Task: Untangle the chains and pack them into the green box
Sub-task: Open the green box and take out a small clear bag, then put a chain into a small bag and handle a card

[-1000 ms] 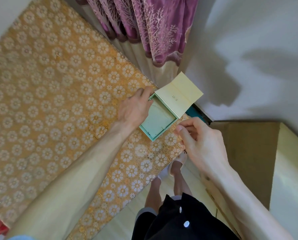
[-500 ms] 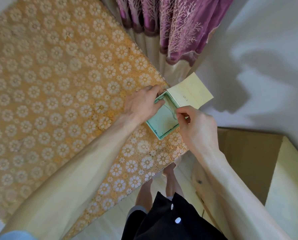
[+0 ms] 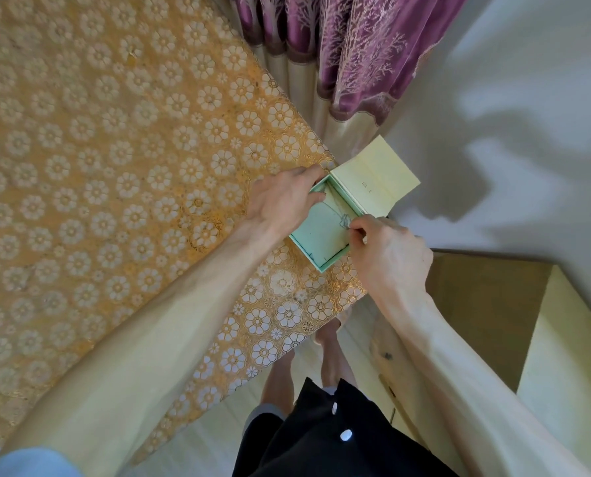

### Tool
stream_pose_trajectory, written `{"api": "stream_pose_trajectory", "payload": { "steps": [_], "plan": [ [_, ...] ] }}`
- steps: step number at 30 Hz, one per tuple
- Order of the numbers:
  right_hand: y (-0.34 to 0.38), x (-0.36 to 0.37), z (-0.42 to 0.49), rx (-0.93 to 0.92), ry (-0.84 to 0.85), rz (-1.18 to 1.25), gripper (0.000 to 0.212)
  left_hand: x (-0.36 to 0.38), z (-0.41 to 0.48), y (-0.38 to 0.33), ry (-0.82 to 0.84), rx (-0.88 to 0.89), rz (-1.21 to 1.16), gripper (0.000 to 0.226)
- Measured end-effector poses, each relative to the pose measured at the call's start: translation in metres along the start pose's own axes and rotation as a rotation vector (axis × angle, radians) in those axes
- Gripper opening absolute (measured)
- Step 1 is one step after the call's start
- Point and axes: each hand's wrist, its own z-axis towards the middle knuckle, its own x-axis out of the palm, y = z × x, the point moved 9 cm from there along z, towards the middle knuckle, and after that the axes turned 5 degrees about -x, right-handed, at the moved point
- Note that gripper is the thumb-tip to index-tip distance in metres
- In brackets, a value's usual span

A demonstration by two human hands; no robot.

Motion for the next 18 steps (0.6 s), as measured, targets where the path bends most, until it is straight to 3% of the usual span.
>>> {"api": "stream_pose_trajectory", "payload": {
  "steps": [9,13,18],
  "plan": [
    [0.003,0.008,-0.003,-0.061,0.048,-0.010,0.021,0.004,-0.006,0.004,0.058,-0.064,-0.060,0.030],
    [0.008,-0.004,-0.026,-0.092,0.041,0.103,0.030,-0.006,-0.040,0.014,0.108,-0.210,-0.266,0.037],
    [0.019,-0.029,-0.077,-0.103,0.154,0.179,0.024,-0.031,-0.145,0.037,0.106,-0.475,-0.513,0.038]
  ]
}}
